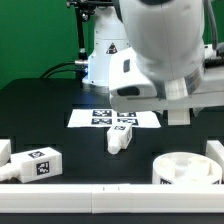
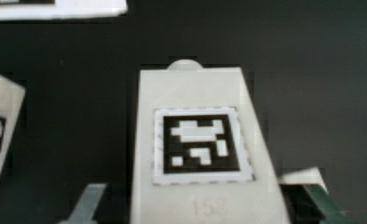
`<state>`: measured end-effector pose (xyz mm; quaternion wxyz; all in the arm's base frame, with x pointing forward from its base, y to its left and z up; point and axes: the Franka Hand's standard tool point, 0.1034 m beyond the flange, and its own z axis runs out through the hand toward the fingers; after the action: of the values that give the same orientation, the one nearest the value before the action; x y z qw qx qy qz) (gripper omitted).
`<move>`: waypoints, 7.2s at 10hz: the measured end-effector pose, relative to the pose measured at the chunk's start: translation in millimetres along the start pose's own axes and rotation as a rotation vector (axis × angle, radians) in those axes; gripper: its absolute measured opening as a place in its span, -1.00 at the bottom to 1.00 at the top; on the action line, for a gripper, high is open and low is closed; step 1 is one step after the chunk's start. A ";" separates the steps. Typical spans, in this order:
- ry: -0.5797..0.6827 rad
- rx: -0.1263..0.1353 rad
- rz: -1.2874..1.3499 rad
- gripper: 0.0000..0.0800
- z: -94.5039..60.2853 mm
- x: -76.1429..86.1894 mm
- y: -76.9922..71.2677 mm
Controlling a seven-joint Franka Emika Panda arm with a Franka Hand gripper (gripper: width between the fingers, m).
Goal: Assemble stool
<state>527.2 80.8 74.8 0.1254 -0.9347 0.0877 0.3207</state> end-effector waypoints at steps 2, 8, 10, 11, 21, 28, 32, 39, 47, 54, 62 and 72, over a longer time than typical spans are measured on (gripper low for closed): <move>0.067 -0.028 -0.094 -0.16 -42.2 4.5 -7.4; 0.479 -0.058 -0.194 -0.16 -107.6 30.1 -32.4; 0.608 -0.138 -0.324 -0.16 -115.1 54.2 -24.0; 0.695 -0.197 -0.402 -0.16 -120.0 65.3 -23.7; 0.891 -0.268 -0.477 -0.16 -91.9 73.2 -50.6; 0.831 -0.269 -0.470 -0.16 -83.3 82.7 -37.1; 0.833 -0.268 -0.473 -0.16 -83.8 84.2 -37.7; 0.815 -0.268 -0.473 -0.16 -65.1 95.3 -35.2; 0.841 -0.267 -0.475 0.44 -66.6 98.2 -36.1; 0.841 -0.267 -0.475 0.39 -66.6 98.2 -36.1; 0.880 0.045 0.058 -0.16 -66.6 97.5 -41.5; 0.773 0.448 0.935 -0.14 -55.3 92.5 -39.3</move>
Offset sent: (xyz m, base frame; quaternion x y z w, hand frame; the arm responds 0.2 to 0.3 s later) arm 0.0876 0.0063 0.0721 -0.0673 0.1174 -0.1171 0.9839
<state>640.7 94.4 66.5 0.1240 -0.7970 0.5895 -0.0444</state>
